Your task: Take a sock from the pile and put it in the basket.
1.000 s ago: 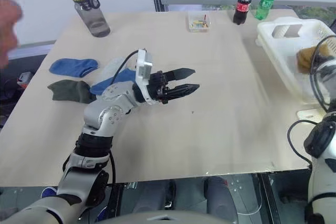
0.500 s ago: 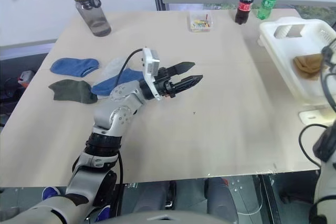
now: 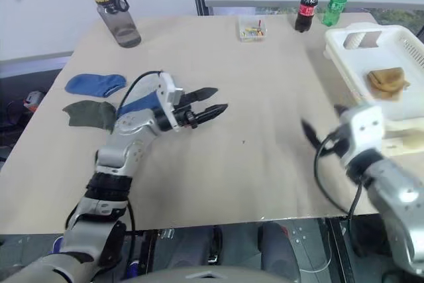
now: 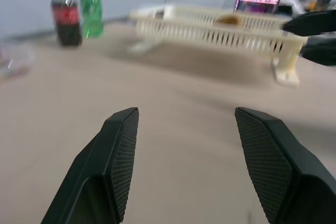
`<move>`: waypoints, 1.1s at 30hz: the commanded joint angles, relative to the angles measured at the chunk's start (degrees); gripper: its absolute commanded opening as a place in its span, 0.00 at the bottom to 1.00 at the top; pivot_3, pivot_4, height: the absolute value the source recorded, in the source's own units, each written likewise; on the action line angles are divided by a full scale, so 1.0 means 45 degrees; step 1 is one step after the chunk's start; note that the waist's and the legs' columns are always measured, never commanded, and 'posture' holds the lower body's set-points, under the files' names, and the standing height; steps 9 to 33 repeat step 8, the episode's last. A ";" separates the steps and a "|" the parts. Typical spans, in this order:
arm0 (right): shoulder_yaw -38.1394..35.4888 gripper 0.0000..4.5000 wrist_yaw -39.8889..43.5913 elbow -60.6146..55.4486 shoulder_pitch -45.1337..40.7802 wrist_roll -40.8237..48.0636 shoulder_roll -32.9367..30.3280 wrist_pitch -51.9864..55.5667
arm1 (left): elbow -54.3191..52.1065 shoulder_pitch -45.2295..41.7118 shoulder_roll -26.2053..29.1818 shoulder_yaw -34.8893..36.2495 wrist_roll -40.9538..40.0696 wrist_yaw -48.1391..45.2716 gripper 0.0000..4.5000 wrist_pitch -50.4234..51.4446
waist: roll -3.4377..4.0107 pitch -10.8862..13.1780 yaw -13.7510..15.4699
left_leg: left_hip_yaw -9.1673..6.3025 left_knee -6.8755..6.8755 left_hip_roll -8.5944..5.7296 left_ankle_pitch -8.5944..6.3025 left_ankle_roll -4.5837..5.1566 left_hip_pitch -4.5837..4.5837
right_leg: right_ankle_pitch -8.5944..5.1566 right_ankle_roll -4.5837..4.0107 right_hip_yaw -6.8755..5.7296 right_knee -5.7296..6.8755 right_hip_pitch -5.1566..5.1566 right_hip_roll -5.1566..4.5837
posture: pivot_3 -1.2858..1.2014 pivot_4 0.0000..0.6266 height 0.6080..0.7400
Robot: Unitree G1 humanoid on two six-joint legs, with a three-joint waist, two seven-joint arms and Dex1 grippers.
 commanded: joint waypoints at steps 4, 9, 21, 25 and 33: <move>-0.0473 0.98 0.1167 -0.1196 0.2803 -0.0813 -0.0188 -0.0849 | -0.2157 0.2642 0.2701 0.1745 -0.0699 -0.0985 0.70 0.0939 | -0.0004 0.0001 -0.0058 | -0.0013 0.0061 0.0029 -0.0001 -0.0001 0.0024 | -0.0026 -0.0038 -0.0012 0.0022 0.0036 0.0004 | 0.52 0.24 1.00; -0.0622 0.98 0.1471 -0.0971 0.2818 -0.1018 -0.0258 -0.1035 | -0.2779 0.3606 0.3229 0.2158 -0.0890 -0.0912 0.70 0.1027 | -0.0014 0.0008 -0.0031 | 0.0005 0.0060 0.0085 -0.0001 -0.0003 0.0049 | -0.0039 -0.0049 -0.0005 0.0030 0.0042 0.0045 | 0.52 0.24 1.00; -0.0622 0.98 0.1471 -0.0971 0.2818 -0.1018 -0.0258 -0.1035 | -0.2779 0.3606 0.3229 0.2158 -0.0890 -0.0912 0.70 0.1027 | -0.0014 0.0008 -0.0031 | 0.0005 0.0060 0.0085 -0.0001 -0.0003 0.0049 | -0.0039 -0.0049 -0.0005 0.0030 0.0042 0.0045 | 0.52 0.24 1.00; -0.0622 0.98 0.1471 -0.0971 0.2818 -0.1018 -0.0258 -0.1035 | -0.2779 0.3606 0.3229 0.2158 -0.0890 -0.0912 0.70 0.1027 | -0.0014 0.0008 -0.0031 | 0.0005 0.0060 0.0085 -0.0001 -0.0003 0.0049 | -0.0039 -0.0049 -0.0005 0.0030 0.0042 0.0045 | 0.52 0.24 1.00; -0.0622 0.98 0.1471 -0.0971 0.2818 -0.1018 -0.0258 -0.1035 | -0.2779 0.3606 0.3229 0.2158 -0.0890 -0.0912 0.70 0.1027 | -0.0014 0.0008 -0.0031 | 0.0005 0.0060 0.0085 -0.0001 -0.0003 0.0049 | -0.0039 -0.0049 -0.0005 0.0030 0.0042 0.0045 | 0.52 0.24 1.00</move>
